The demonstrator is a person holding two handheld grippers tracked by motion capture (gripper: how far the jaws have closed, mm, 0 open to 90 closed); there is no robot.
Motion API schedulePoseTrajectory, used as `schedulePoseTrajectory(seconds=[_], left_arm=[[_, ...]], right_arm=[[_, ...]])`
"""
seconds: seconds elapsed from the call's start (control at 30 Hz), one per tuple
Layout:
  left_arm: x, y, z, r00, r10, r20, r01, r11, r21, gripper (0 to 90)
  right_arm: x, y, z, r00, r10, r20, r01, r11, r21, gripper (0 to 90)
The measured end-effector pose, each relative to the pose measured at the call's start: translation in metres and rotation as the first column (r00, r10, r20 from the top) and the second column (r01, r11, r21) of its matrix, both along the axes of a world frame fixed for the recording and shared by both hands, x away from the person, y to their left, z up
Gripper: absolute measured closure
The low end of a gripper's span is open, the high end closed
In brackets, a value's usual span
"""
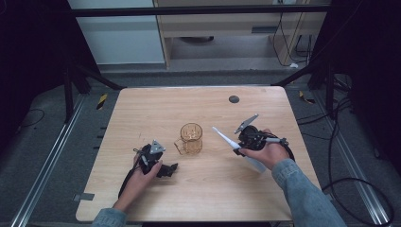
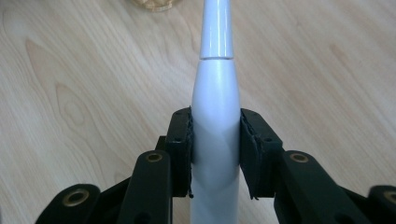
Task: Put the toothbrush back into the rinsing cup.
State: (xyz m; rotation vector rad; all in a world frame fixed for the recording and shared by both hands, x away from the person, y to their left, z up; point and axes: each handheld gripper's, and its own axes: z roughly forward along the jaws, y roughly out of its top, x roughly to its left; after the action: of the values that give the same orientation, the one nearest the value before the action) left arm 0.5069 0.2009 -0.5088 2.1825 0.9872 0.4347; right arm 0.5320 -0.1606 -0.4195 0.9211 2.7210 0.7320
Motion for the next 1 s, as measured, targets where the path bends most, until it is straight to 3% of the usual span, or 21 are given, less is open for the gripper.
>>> schedulePoseTrajectory(seconds=[0.27,0.53,1.0], left_arm=[[0.0,0.0,0.0,1.0,0.001,0.0,-0.001,1.0,0.0,0.0],[0.0,0.0,0.0,1.0,0.0,0.0,0.0,1.0,0.001,0.0],[0.0,0.0,0.0,1.0,-0.002,0.001,0.002,1.0,0.002,0.0]], right_arm=[[0.005,0.008,0.008,0.9971,-0.048,0.059,0.044,0.996,0.076,66.7],[0.015,0.019,0.026,0.9931,-0.058,0.101,0.045,0.99,0.131,66.7],[0.022,0.034,0.044,0.9825,-0.086,0.166,0.053,0.98,0.193,66.7]])
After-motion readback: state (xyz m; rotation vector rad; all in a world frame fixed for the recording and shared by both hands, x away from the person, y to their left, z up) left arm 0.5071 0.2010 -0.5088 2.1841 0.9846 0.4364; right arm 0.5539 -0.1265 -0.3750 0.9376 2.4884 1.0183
